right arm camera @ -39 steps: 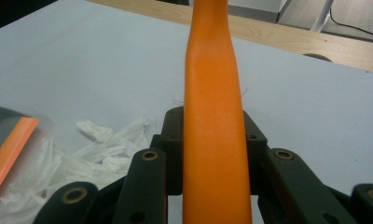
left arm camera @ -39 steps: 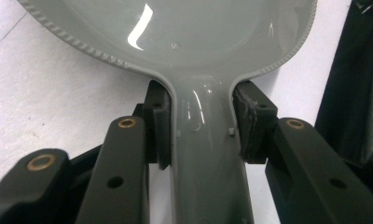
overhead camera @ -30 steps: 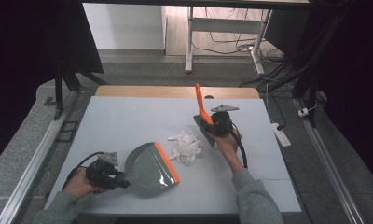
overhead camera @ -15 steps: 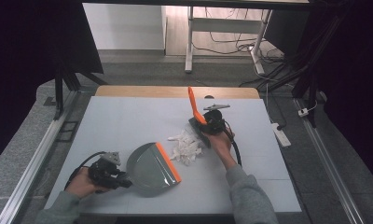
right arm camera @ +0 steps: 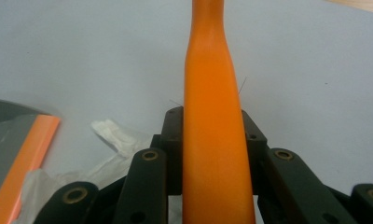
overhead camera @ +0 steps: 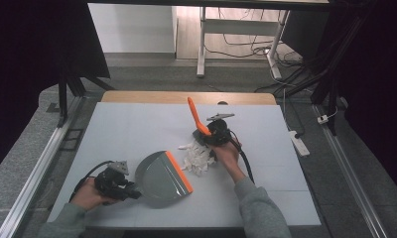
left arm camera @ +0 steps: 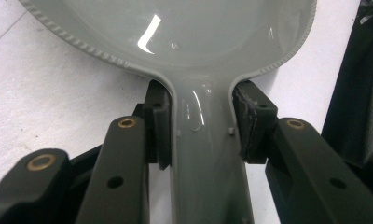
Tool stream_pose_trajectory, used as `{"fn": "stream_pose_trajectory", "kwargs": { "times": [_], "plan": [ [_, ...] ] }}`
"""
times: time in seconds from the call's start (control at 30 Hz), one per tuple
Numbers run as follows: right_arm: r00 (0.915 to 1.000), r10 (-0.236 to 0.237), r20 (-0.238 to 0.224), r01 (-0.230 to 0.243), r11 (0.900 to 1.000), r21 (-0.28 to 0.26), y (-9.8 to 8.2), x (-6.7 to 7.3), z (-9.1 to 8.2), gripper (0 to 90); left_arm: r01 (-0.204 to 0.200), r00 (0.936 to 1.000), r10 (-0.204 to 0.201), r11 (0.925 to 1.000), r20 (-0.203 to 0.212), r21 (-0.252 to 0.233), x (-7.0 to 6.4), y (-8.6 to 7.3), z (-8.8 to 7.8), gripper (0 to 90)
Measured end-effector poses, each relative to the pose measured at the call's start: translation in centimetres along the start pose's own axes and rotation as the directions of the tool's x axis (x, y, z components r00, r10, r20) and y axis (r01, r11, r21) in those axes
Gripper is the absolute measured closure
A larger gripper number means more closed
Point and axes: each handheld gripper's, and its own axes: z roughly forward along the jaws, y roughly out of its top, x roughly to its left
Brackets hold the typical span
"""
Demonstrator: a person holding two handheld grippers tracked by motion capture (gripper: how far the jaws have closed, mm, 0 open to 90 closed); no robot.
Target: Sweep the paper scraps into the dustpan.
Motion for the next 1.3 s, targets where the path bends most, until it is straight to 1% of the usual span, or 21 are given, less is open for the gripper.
{"fn": "stream_pose_trajectory", "kwargs": {
  "times": [0.07, 0.2, 0.33, 0.57, 0.63, 0.87, 1.07, 1.27, 1.3],
  "plan": [
    [1.0000, 0.000, -0.008, 0.001, 1.000, 0.004, 0.0, 0.3, 0.0, 70.6, 0.002, 1.0000, -0.002, 1.0000, 0.001, -0.001, 0.0, 0.0, 0.1, 61.6],
    [0.9995, -0.021, -0.025, 0.021, 1.000, 0.016, -0.1, 1.3, 0.1, 70.6, 0.005, 1.0000, -0.005, 1.0000, 0.001, -0.002, 0.0, 0.0, 0.1, 61.6],
    [0.9976, -0.051, -0.047, 0.052, 0.998, 0.021, -0.2, 2.4, 0.2, 70.6, 0.011, 0.9999, -0.011, 0.9999, 0.003, -0.003, 0.0, 0.0, 0.2, 61.6],
    [0.9946, -0.069, -0.078, 0.071, 0.997, 0.023, -0.5, 3.8, 0.3, 70.6, 0.016, 0.9999, -0.016, 0.9999, 0.006, -0.003, 0.1, 0.1, 0.2, 61.6],
    [0.9939, -0.078, -0.078, 0.080, 0.997, 0.023, -0.6, 4.2, 0.2, 70.6, 0.016, 0.9998, -0.016, 0.9999, 0.006, -0.004, 0.1, 0.1, 0.2, 61.6],
    [0.9925, -0.080, -0.092, 0.082, 0.996, 0.016, -0.8, 4.7, 0.2, 70.6, 0.018, 0.9998, -0.018, 0.9998, 0.007, -0.004, 0.1, 0.1, 0.3, 61.6],
    [0.9904, -0.092, -0.103, 0.094, 0.995, 0.017, -0.9, 5.3, 0.2, 70.6, 0.019, 0.9998, -0.019, 0.9998, 0.006, -0.004, 0.0, 0.1, 0.3, 61.6],
    [0.9856, -0.102, -0.135, 0.106, 0.994, 0.017, -1.0, 6.3, 0.2, 70.7, 0.020, 0.9998, -0.020, 0.9998, 0.008, -0.005, 0.1, 0.1, 0.3, 61.6],
    [0.9837, -0.111, -0.142, 0.114, 0.993, 0.015, -1.1, 6.5, 0.2, 70.6, 0.020, 0.9998, -0.020, 0.9998, 0.007, -0.005, 0.1, 0.1, 0.3, 61.6]
  ]
}}
